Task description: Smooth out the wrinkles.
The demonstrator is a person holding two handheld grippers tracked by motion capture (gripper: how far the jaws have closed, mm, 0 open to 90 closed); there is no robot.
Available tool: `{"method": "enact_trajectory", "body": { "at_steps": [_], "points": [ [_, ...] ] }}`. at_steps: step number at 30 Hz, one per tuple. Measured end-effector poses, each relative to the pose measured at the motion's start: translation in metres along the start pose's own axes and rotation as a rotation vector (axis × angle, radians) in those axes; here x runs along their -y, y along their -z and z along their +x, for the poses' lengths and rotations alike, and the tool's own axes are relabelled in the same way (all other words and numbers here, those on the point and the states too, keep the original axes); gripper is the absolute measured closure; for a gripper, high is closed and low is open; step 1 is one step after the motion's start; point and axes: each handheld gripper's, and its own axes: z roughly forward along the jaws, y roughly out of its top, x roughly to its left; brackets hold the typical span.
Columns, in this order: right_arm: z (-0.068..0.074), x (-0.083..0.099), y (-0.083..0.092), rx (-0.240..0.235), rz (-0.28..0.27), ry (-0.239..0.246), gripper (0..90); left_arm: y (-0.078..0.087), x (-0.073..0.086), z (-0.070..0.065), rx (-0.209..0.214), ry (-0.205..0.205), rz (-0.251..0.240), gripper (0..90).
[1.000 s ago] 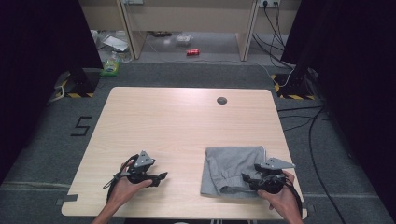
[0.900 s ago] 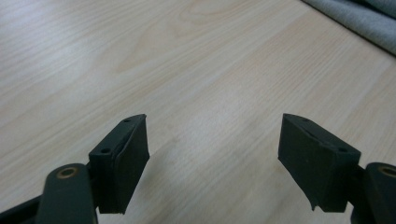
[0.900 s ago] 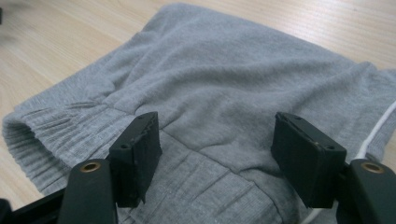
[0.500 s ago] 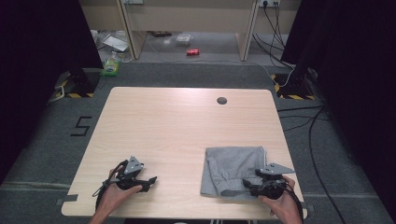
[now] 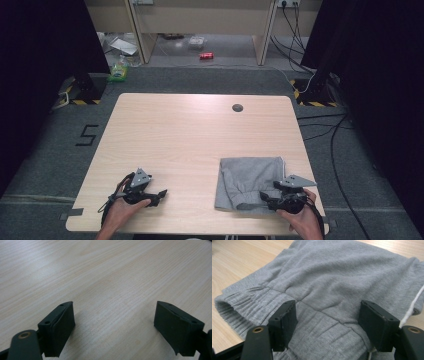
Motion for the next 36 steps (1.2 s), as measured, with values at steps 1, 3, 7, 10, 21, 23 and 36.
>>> {"method": "enact_trajectory", "body": {
  "at_steps": [1, 3, 7, 10, 21, 23, 36],
  "points": [
    [0.0001, 0.0001, -0.0002, 0.000, 0.003, -0.001, 31.0, -0.0001, 0.0000, 0.0000, 0.000, 0.001, 0.000, 15.5],
    [0.0005, 0.0006, -0.0009, -0.003, 0.006, -0.006, 31.0, -0.0001, 0.0000, -0.0001, -0.001, 0.000, 0.000, 15.3],
    [0.0009, 0.0009, -0.0011, 0.002, 0.007, -0.001, 30.9, 0.0000, 0.0000, 0.0000, -0.001, 0.000, 0.000, 15.4],
    [0.0016, 0.0008, -0.0014, 0.005, 0.011, -0.002, 30.9, 0.0000, 0.0001, 0.0000, -0.002, 0.000, 0.000, 15.3],
    [0.0029, -0.0003, 0.0012, 0.007, -0.001, -0.007, 29.9, 0.0013, 0.0012, 0.0007, -0.006, 0.003, 0.001, 15.2],
    [0.0025, 0.0000, 0.0006, 0.007, -0.001, -0.004, 29.9, 0.0013, 0.0012, 0.0007, -0.006, 0.003, 0.001, 15.2],
    [0.0032, -0.0006, 0.0007, 0.011, -0.003, -0.001, 29.8, 0.0017, 0.0017, 0.0009, -0.008, 0.006, 0.000, 15.2]
  ]
}}
